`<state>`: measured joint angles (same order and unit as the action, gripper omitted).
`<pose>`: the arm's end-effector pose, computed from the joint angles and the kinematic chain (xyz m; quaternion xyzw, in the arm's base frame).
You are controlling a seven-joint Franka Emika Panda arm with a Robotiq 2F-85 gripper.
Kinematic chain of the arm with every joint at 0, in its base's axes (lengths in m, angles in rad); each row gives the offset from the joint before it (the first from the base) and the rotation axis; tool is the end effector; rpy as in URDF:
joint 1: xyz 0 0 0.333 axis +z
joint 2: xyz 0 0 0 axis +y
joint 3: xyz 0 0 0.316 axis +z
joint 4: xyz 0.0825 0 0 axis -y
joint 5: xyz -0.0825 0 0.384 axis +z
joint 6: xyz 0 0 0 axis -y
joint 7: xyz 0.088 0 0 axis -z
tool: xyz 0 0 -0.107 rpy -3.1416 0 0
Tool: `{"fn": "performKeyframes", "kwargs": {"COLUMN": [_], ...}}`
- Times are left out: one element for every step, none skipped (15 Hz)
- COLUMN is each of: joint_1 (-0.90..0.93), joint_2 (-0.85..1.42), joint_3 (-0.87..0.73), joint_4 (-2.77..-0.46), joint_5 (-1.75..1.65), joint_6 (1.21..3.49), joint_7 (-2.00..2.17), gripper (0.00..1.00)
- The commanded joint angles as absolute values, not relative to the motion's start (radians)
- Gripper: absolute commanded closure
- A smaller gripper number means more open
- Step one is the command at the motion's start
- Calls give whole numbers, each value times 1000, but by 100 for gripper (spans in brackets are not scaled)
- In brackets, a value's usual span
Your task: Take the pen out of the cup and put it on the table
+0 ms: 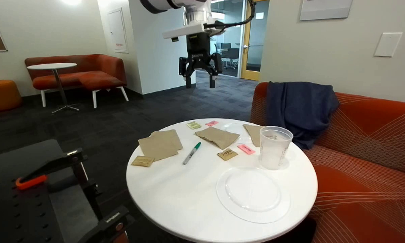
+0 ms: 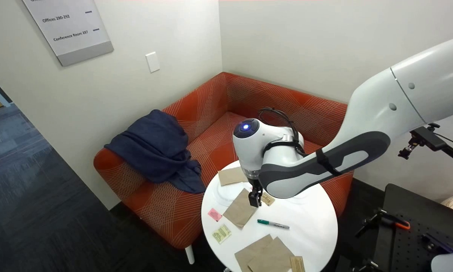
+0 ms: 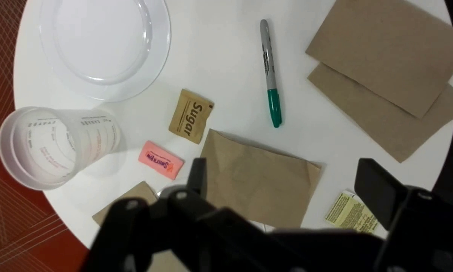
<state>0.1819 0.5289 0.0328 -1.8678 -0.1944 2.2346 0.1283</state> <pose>0.6088 0.1259 0.2185 0.9890 0.1070 -0.0681 0.0757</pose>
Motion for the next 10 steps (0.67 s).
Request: {"fn": "performKeyframes", "kwargs": {"joint_1": [189, 188, 187, 187, 187, 186, 186, 186, 186, 186], "joint_2": [424, 411, 399, 459, 446, 438, 433, 431, 431, 431], "joint_3": [40, 43, 45, 42, 44, 44, 44, 45, 45, 45], "joint_4": [-1961, -1971, -1980, -1920, -1931, -1938, -1943, -1946, -1948, -1949], "joint_5": [-178, -175, -172, -191, -190, -190, -189, -189, -189, -189], "joint_6": [2239, 2240, 2240, 2233, 2233, 2233, 2233, 2233, 2233, 2233], "joint_7": [177, 183, 190, 166, 168, 168, 168, 168, 168, 168], "gripper": [0, 0, 0, 0, 0, 0, 0, 0, 0, 0]}}
